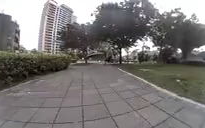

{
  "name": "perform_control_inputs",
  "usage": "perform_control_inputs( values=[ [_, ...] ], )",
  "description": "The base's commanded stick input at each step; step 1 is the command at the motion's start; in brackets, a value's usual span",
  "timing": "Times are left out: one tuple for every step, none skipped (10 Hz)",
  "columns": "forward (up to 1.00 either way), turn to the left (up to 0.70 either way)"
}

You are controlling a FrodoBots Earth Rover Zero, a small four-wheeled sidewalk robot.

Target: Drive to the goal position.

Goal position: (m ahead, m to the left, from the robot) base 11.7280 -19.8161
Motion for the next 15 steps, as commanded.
perform_control_inputs(
  values=[
    [0.0, -0.85],
    [0.0, -0.85],
    [0.0, -0.85],
    [0.0, -0.85],
    [0.0, -0.85],
    [0.0, -0.85],
    [0.0, -0.85],
    [0.0, -0.85],
    [0.0, -0.85],
    [0.0, -0.85],
    [0.0, -0.85],
    [0.0, -0.85],
    [0.0, -0.85],
    [0.0, -0.85],
    [0.0, -0.85]
  ],
)
